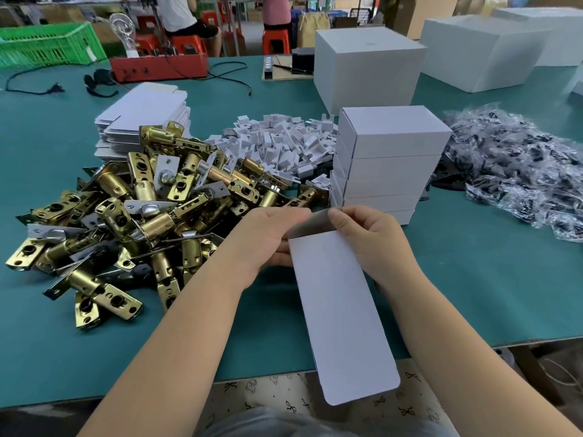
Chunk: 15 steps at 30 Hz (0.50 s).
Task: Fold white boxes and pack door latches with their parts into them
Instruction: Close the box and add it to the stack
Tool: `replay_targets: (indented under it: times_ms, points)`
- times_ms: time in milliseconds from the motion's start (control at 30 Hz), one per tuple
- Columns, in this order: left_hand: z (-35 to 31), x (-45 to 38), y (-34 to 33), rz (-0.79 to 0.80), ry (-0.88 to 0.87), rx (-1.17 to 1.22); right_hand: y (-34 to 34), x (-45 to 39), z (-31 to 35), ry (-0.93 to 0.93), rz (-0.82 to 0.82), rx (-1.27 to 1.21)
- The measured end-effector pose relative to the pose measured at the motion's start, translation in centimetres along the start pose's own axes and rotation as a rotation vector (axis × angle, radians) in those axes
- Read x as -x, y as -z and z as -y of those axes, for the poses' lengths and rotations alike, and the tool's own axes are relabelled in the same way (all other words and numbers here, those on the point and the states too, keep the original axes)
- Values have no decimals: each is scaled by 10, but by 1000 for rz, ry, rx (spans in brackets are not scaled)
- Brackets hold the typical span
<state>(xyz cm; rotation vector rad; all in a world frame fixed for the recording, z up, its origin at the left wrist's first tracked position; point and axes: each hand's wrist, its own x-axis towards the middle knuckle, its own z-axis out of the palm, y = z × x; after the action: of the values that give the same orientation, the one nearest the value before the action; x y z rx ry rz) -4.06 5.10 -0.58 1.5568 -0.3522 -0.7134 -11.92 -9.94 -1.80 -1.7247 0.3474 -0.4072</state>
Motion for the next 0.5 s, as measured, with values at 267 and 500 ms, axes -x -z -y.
replay_targets:
  times_ms: [267,500]
  points:
    - [-2,0,1,-37,22,30,-3,0,0,15,31,-55]
    - [0,-2,-5,-103,-69,12,-1,-3,-4,-98,-98,-133]
